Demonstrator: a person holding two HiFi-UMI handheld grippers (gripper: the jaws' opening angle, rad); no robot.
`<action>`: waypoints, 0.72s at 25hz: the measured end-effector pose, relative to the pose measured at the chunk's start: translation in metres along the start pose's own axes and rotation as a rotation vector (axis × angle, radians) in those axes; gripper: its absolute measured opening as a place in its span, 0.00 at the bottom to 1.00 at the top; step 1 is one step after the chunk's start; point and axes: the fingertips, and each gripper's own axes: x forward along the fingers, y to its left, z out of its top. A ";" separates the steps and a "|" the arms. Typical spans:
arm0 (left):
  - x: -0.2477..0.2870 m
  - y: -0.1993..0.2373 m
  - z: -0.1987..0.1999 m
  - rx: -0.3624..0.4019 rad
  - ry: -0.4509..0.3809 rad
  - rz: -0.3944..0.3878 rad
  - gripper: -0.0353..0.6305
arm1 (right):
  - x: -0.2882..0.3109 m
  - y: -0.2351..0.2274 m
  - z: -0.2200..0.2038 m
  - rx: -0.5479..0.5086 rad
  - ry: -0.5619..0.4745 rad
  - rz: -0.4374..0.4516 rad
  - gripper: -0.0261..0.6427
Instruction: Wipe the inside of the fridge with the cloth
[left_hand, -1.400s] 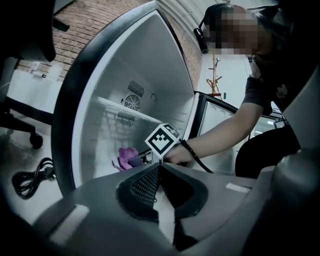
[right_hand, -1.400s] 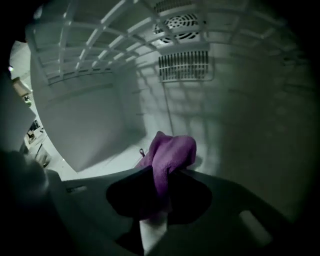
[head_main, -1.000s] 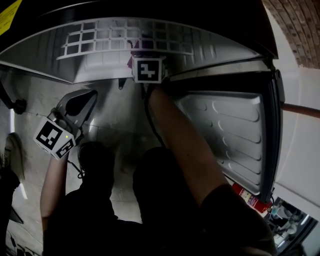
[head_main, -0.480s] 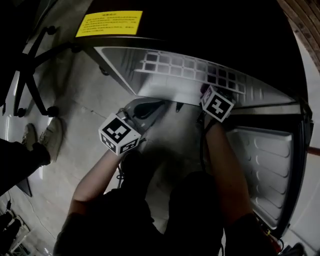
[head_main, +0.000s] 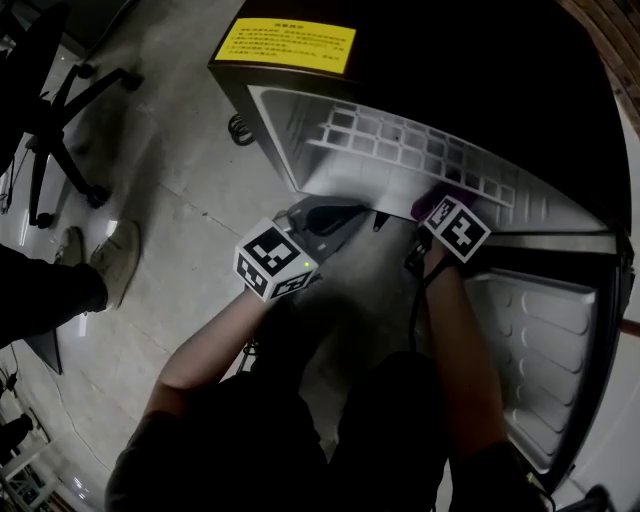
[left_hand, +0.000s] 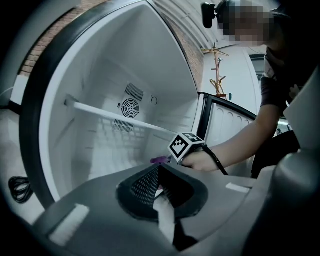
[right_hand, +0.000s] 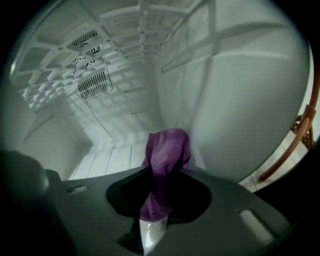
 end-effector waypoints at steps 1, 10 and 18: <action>0.000 0.003 -0.001 -0.005 0.001 0.003 0.08 | -0.001 0.005 0.000 0.003 -0.007 0.019 0.16; -0.020 0.011 0.025 -0.003 -0.037 0.046 0.08 | -0.048 0.081 -0.005 -0.010 -0.058 0.263 0.16; -0.054 -0.020 0.080 -0.013 0.008 0.098 0.08 | -0.145 0.109 -0.014 -0.083 0.026 0.318 0.16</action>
